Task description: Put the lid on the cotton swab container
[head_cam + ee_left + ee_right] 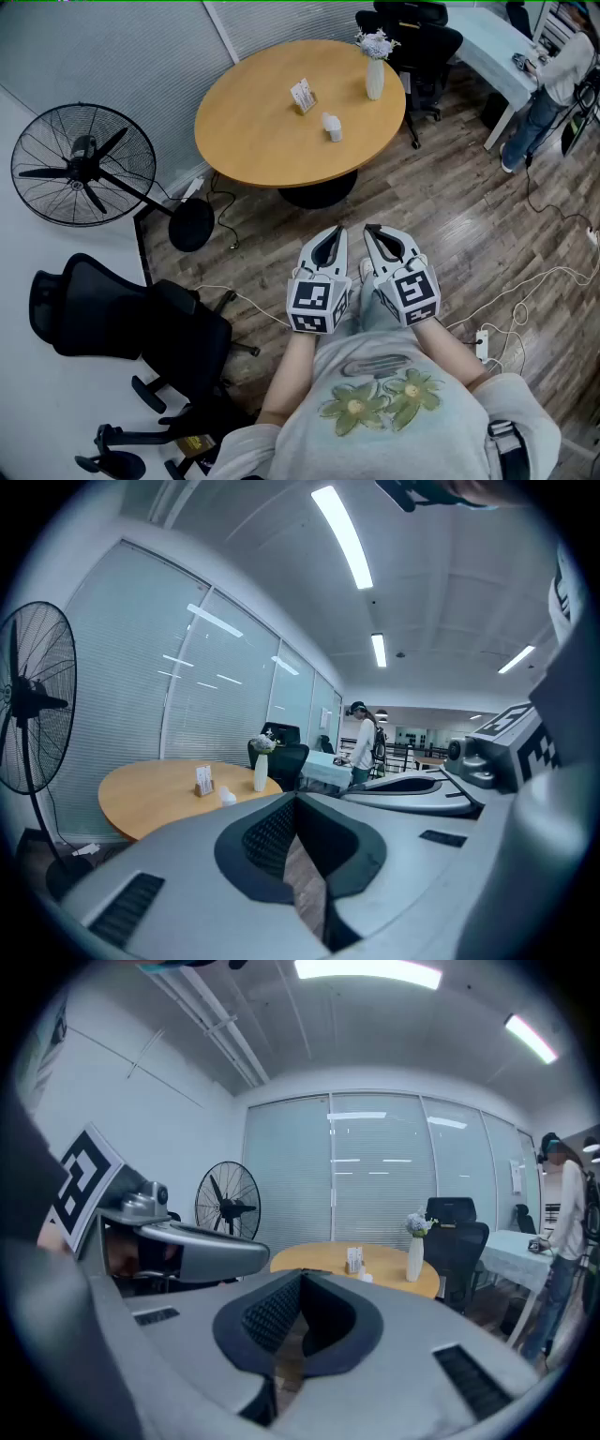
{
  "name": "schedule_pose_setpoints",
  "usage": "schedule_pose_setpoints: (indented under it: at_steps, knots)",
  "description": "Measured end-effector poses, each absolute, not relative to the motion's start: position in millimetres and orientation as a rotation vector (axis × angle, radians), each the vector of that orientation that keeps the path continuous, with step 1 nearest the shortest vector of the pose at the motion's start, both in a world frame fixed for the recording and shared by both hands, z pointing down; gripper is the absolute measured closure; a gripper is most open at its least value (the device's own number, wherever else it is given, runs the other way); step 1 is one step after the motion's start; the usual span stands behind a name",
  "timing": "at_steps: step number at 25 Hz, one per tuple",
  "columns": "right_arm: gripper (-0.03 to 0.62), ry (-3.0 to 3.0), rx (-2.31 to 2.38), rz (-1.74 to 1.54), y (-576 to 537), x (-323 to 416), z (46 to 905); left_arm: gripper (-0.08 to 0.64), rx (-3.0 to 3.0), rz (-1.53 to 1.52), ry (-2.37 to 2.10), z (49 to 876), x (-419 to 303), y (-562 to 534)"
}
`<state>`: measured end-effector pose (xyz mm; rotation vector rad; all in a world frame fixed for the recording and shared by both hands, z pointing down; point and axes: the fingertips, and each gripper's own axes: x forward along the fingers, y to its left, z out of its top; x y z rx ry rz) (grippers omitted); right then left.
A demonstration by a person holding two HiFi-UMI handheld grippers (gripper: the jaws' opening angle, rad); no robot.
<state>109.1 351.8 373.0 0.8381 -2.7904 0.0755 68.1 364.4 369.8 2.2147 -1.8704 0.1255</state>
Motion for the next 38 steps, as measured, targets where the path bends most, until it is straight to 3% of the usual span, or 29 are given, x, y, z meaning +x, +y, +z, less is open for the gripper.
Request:
schedule_pose_setpoints:
  at_steps: [24, 29, 31, 34, 36, 38]
  knots:
    - [0.589, -2.755, 0.905, 0.126, 227.4, 79.4, 393.2, 0.566, 2.095, 0.227, -1.942, 392.1, 16.8, 253.4]
    - [0.548, -2.758, 0.898, 0.151, 183.7, 67.9, 398.7, 0.565, 2.055, 0.213, -1.965, 394.5, -2.9, 214.3]
    - [0.486, -2.760, 0.890, 0.152, 168.1, 63.4, 400.0, 0.565, 2.041, 0.210, -1.973, 395.2, -9.3, 200.1]
    - [0.486, -2.761, 0.877, 0.153, 145.8, 56.8, 401.5, 0.565, 2.029, 0.204, -1.984, 394.8, -18.3, 179.4]
    - [0.421, -2.759, 0.858, 0.156, 132.1, 52.1, 404.0, 0.565, 2.018, 0.202, -1.992, 394.8, -23.7, 166.2]
    - [0.413, -2.758, 0.837, 0.158, 120.5, 47.8, 406.2, 0.565, 2.004, 0.199, -2.005, 394.9, -28.4, 154.6]
